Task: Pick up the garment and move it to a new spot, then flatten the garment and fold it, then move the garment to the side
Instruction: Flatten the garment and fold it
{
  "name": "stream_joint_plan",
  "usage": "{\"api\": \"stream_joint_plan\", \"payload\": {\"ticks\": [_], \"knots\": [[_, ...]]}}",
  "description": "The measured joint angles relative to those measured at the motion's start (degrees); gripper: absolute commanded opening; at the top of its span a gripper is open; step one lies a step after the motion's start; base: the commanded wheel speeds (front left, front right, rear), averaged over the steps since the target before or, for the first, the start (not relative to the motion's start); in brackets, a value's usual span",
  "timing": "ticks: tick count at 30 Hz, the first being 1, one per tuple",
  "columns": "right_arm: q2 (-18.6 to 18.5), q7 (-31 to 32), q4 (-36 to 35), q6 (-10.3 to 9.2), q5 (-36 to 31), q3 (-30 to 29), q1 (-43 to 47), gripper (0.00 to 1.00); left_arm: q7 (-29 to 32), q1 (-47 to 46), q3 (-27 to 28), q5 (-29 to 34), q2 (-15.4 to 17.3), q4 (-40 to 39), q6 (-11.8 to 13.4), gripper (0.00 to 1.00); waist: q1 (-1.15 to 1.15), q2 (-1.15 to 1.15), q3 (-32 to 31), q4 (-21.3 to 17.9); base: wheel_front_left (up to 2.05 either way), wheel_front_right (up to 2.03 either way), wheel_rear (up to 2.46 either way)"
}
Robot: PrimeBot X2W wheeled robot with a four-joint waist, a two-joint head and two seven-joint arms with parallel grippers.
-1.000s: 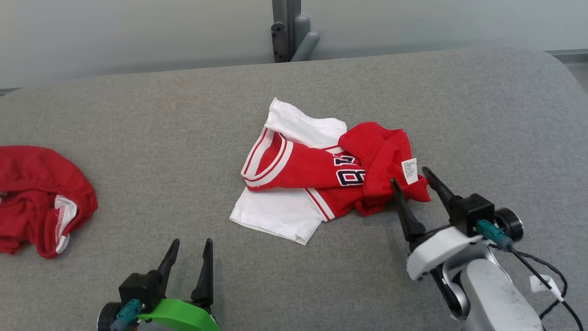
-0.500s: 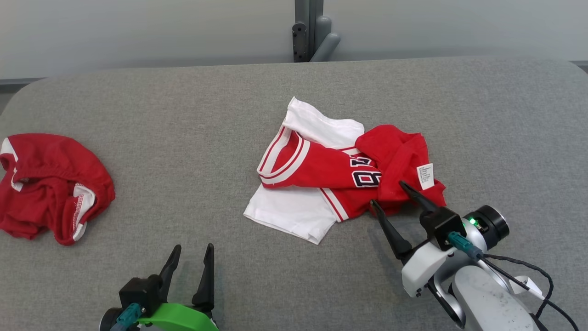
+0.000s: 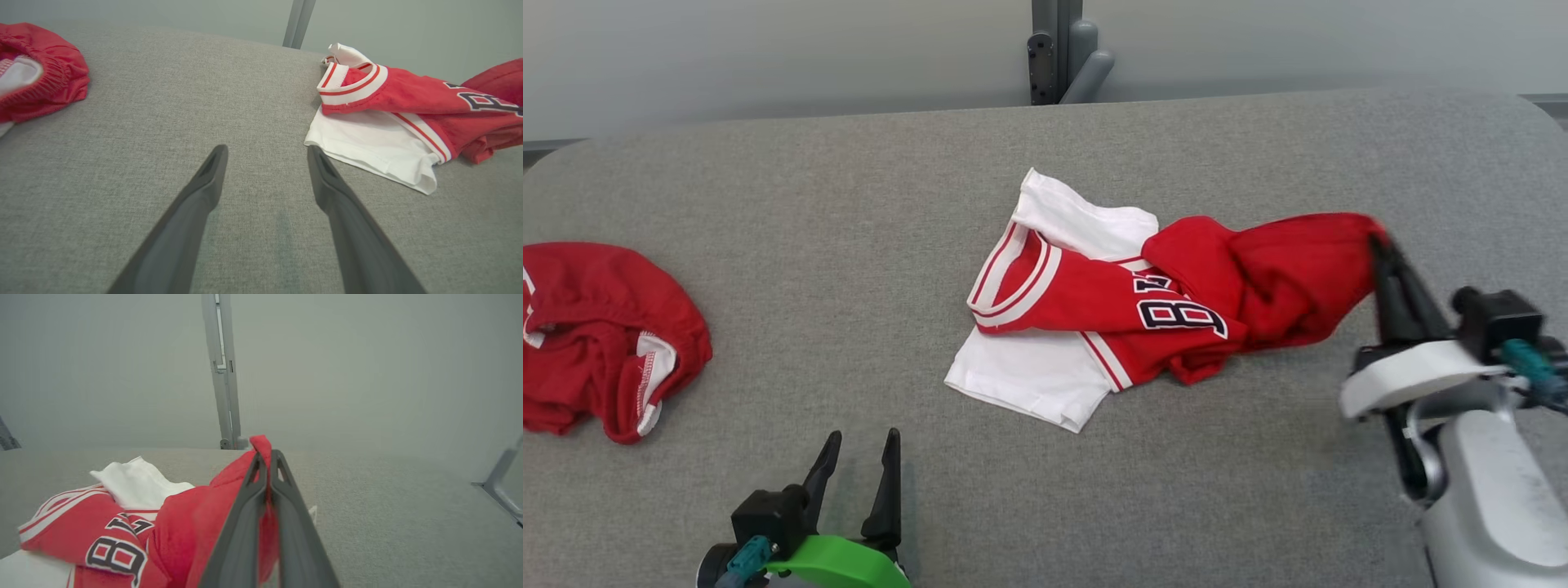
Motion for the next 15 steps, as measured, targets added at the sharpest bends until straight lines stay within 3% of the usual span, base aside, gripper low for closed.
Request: {"api": "stream_joint_plan", "payload": {"ticks": [3, 5, 10, 12, 15], "knots": [[0.26, -0.01, 0.83, -0.01, 0.41, -10.28, 0.32, 0.0, -0.01, 0.1, 0.02, 0.16, -0.01, 0.02, 0.0, 1.0, 0.0, 0.0, -0.32, -0.51, 0.0, 0.0, 0.0], [0.32, -0.02, 6.81, 0.0, -3.27, -18.97, 1.59, 1.0, 0.0, 0.11, 0.16, 0.31, 0.0, 0.29, 0.0, 1.0, 0.0, 0.0, -0.59, -1.03, 0.0, 0.0, 0.0], [1.18, 0.0, 9.92, -0.04, -10.2, -30.32, 2.59, 1.0, -0.01, 0.02, -0.04, 0.56, -0.01, 0.55, -0.01, 1.0, 0.0, 0.0, -0.65, -1.75, 0.0, 0.0, 0.0], [2.19, 0.0, 7.5, -0.03, -11.01, -29.94, 2.7, 1.0, 0.0, -0.02, 0.09, 0.59, -0.01, 0.44, -0.01, 1.0, 0.0, 0.0, -0.5, -2.0, 0.0, 0.0, 0.0], [2.83, 0.0, 3.35, -0.03, -10.71, -24.52, 4.1, 1.0, 0.0, -0.32, 0.2, 0.98, -0.01, 0.29, -0.01, 1.0, 0.0, 0.0, -0.06, -2.47, 0.0, 0.0, 0.0]]}}
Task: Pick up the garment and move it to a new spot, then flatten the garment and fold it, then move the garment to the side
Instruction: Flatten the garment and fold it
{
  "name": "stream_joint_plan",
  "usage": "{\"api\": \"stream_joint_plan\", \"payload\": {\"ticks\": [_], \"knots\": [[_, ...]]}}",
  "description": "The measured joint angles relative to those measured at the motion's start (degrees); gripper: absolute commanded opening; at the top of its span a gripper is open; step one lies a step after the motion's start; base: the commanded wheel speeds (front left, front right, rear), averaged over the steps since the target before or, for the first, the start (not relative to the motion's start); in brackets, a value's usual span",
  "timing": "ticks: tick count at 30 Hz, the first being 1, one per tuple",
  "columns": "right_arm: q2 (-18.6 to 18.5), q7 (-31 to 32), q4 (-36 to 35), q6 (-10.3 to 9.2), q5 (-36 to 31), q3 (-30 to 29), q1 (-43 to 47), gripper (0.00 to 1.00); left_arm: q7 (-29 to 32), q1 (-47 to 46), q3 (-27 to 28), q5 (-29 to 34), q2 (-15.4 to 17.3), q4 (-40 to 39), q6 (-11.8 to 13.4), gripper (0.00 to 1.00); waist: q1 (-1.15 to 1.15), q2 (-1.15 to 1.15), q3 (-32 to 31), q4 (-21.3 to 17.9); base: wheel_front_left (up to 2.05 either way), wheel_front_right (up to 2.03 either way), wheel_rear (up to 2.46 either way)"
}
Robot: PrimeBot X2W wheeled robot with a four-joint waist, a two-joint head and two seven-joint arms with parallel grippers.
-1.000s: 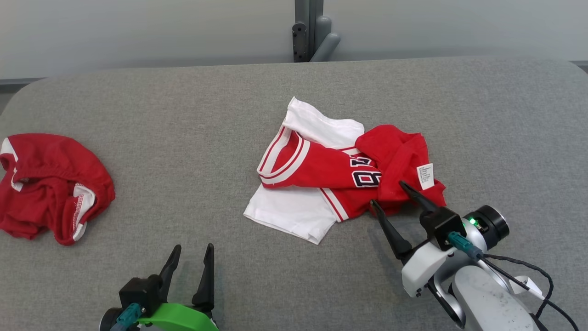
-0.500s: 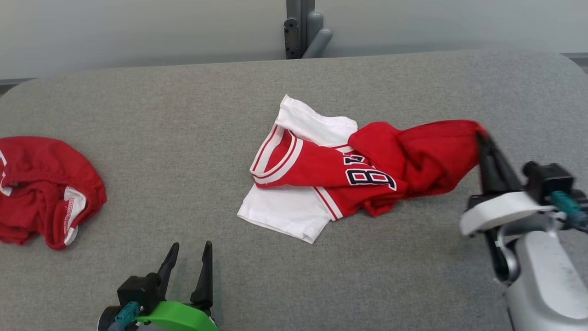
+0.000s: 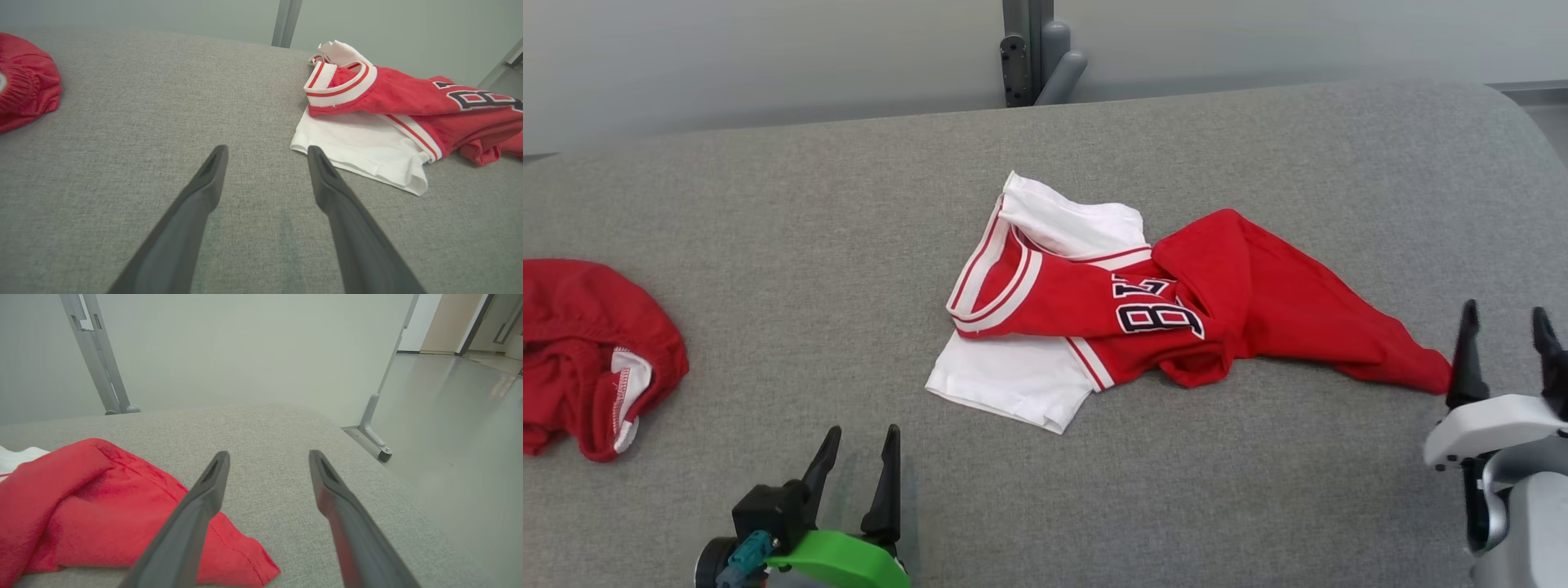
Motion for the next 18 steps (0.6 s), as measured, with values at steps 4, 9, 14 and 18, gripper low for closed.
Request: {"api": "stream_joint_plan", "payload": {"ticks": [4, 9, 14, 18], "knots": [[0.54, 0.0, -5.14, 0.01, 2.45, 8.43, 2.33, 1.0, 0.0, -1.88, -0.16, 0.18, 0.01, -0.38, 0.0, 1.0, 0.0, 0.0, 1.02, -0.54, 0.0, 0.0, 0.0], [0.62, -0.01, -7.4, 0.01, 4.38, 15.89, 3.86, 1.0, -0.01, -6.18, -1.79, 0.98, 0.01, -0.35, 0.0, 1.0, 0.0, 0.0, 3.04, -0.89, 0.0, 0.0, 0.0], [0.62, -0.01, -8.04, 0.01, 5.59, 18.4, 3.91, 1.0, -0.01, -13.6, -4.93, 0.29, 0.6, 2.59, 0.0, 1.0, 0.0, 0.0, 5.54, -1.04, 0.0, 0.0, 0.0], [0.59, -0.01, -8.25, 0.01, 6.0, 18.97, 2.8, 1.0, 0.0, -20.82, -9.37, -4.07, 2.75, 8.15, 0.0, 1.0, 0.0, 0.0, 7.56, -1.37, 0.0, 0.0, 0.0]]}}
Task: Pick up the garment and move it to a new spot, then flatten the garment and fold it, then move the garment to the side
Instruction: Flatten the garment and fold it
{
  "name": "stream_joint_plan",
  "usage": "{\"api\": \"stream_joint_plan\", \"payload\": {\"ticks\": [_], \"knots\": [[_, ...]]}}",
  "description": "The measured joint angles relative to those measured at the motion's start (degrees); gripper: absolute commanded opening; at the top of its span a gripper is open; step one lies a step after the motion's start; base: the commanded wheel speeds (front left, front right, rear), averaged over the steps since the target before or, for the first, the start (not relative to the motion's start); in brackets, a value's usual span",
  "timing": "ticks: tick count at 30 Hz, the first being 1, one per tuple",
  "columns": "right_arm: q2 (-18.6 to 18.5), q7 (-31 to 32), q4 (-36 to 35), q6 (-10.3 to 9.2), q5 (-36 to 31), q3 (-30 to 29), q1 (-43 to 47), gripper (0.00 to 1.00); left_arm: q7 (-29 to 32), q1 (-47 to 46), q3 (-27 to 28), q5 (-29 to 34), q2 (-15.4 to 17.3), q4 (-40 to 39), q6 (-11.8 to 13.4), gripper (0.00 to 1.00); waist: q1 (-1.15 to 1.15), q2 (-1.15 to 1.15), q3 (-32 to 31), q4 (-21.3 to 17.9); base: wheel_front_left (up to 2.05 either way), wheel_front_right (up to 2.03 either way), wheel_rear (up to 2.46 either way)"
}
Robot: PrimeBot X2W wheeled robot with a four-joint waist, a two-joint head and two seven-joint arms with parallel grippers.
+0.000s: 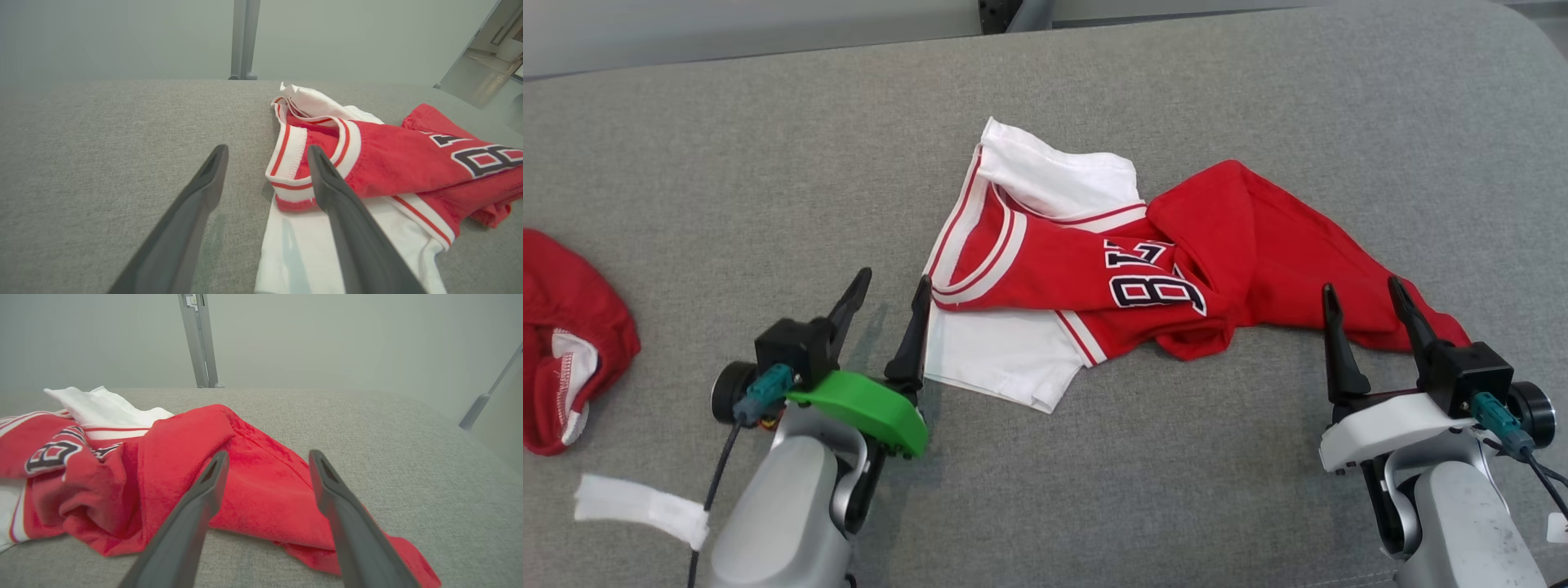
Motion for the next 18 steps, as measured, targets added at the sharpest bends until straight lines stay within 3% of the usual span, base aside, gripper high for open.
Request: {"api": "stream_joint_plan", "payload": {"ticks": [9, 18], "knots": [[0.02, 0.01, 0.1, 0.0, 0.48, 0.41, -0.85, 1.0, 0.03, -9.93, -7.2, -11.55, 2.79, 13.15, -0.02, 1.0, 0.0, 0.0, 2.3, -1.64, 0.0, 0.0, 0.0], [0.0, 0.01, 0.29, 0.0, 0.97, -0.77, -0.74, 1.0, 0.02, -8.26, -10.56, -15.62, 4.37, 14.22, -0.02, 1.0, 0.0, 0.0, 2.6, -1.59, 0.0, 0.0, 0.0]]}}
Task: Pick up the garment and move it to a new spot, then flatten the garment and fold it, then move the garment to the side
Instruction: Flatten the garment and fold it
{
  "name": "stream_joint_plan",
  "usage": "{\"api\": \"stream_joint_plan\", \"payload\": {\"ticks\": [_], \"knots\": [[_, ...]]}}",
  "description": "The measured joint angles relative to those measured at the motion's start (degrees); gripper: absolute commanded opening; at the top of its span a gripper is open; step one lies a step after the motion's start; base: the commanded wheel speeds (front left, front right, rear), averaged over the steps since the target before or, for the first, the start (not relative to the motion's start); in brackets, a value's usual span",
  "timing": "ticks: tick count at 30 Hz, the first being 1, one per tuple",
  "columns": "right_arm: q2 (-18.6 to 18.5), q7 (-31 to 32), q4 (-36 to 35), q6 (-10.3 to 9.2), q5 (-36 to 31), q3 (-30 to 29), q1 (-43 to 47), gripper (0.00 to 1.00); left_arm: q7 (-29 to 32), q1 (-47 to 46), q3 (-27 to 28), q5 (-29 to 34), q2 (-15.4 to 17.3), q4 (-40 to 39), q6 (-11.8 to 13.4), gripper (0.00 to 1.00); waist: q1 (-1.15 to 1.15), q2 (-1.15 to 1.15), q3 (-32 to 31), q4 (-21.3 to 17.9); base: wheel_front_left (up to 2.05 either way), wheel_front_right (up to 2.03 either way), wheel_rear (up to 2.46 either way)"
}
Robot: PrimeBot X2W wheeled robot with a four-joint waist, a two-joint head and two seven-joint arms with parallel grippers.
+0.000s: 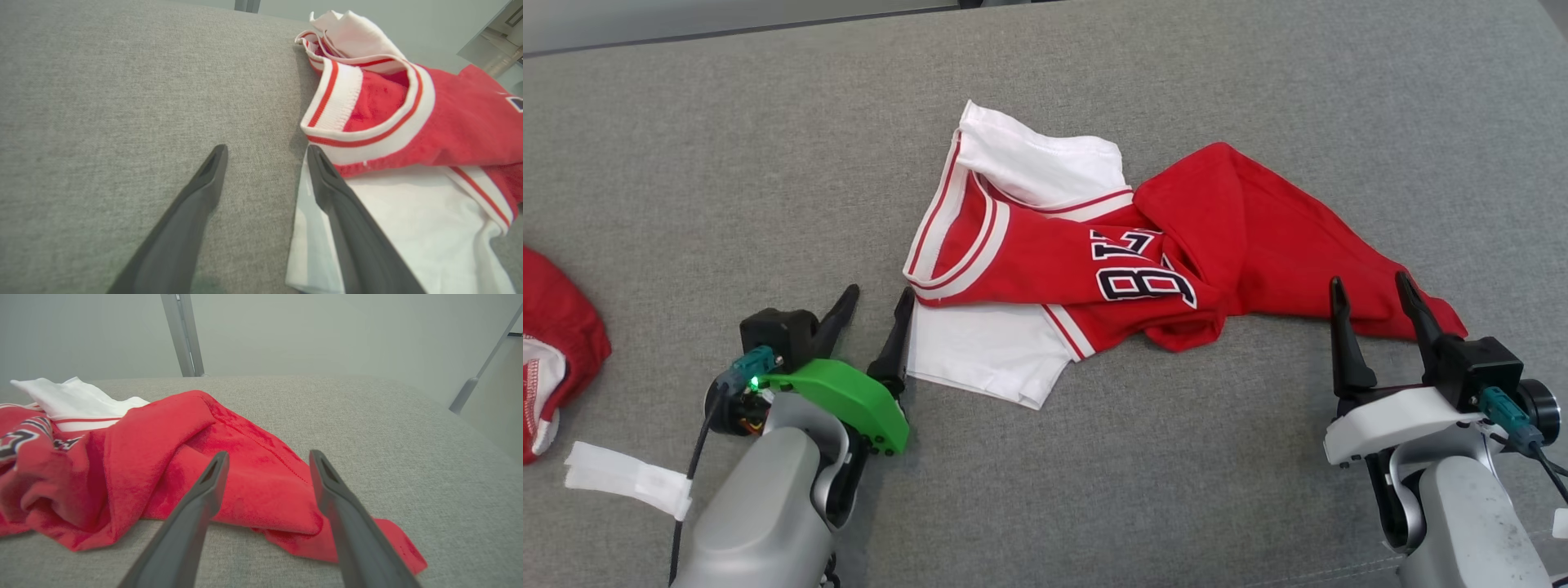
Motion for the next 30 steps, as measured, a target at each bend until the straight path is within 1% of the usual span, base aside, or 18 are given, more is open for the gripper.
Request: {"api": "stream_joint_plan", "payload": {"ticks": [3, 6, 7, 8, 9, 10, 14, 17, 20, 24, 27, 30], "knots": [[0.01, -0.01, 0.36, 0.0, 0.07, 0.23, -0.06, 1.0, -0.01, 1.52, -1.34, -0.12, -0.29, -1.57, 0.0, 1.0, 0.0, 0.0, -0.34, 0.24, 0.0, 0.0, 0.0], [0.01, 0.0, 0.66, 0.0, 0.14, 0.67, -0.14, 1.0, -0.12, 3.01, -3.66, -0.22, -0.69, -1.15, 0.0, 1.0, 0.0, 0.0, -0.64, 0.37, 0.0, 0.0, 0.0], [0.01, 0.0, 0.71, 0.0, 0.15, 0.74, -0.14, 1.0, -0.15, 2.98, -4.3, -0.07, -0.75, -0.49, 0.0, 0.9, 0.0, 0.0, -0.73, 0.39, 0.0, 0.0, 0.0], [0.01, 0.0, 0.8, 0.0, 0.15, 0.78, -0.14, 1.0, -0.19, 2.91, -4.85, 0.12, -0.86, 0.49, 0.01, 0.34, 0.0, 0.0, -0.8, 0.42, 0.0, 0.0, 0.0], [0.01, 0.0, 0.88, 0.0, 0.16, 0.78, -0.14, 1.0, -0.42, 2.61, -5.11, 0.26, -1.09, 1.58, 0.0, 0.34, 0.0, 0.0, -0.87, 0.47, 0.0, 0.0, 0.0], [0.01, 0.0, 0.94, 0.0, 0.16, 0.76, -0.14, 1.0, -0.49, 2.29, -5.12, 0.71, -1.32, 2.32, 0.01, 0.0, 0.0, 0.0, -0.96, 0.54, 0.0, 0.0, 0.0], [0.01, 0.0, 1.04, 0.0, 0.18, 0.38, 0.09, 1.0, -0.23, 2.21, -3.44, 1.46, -2.01, 3.15, 0.01, 0.0, 0.0, 0.0, -1.66, 1.04, 0.0, 0.0, 0.0], [0.01, 0.0, 1.51, 0.0, 0.38, -0.07, 0.87, 1.0, -0.16, 3.82, -2.29, 2.3, -2.64, 2.69, 0.0, 0.0, 0.0, 0.0, -2.65, 1.72, 0.0, 0.0, 0.0], [0.0, -0.01, 1.9, 0.0, 0.57, -0.46, 1.24, 1.0, -0.07, 6.3, 0.79, 2.93, -2.61, 1.55, 0.04, 0.0, 0.0, 0.0, -3.95, 2.7, 0.0, 0.0, 0.0], [0.03, -0.01, 2.81, 0.0, 1.08, -0.62, 2.51, 1.0, -0.04, 10.65, 7.24, 4.41, -1.65, -1.81, 2.2, 0.0, 0.0, 0.0, -6.17, 4.4, 0.0, 0.0, 0.0], [0.01, 0.0, 3.48, 0.0, 1.59, -0.47, 3.5, 1.0, -0.04, 15.08, 11.43, 6.35, -1.51, -4.38, 3.9, 0.0, 0.0, 0.0, -7.96, 5.98, 0.0, 0.0, 0.0], [0.02, 0.0, 4.28, 0.0, 2.08, -0.08, 4.35, 1.0, -0.03, 19.83, 14.5, 7.8, -1.44, -5.41, 5.42, 0.0, 0.0, 0.0, -9.71, 7.73, 0.0, 0.0, 0.0]]}}
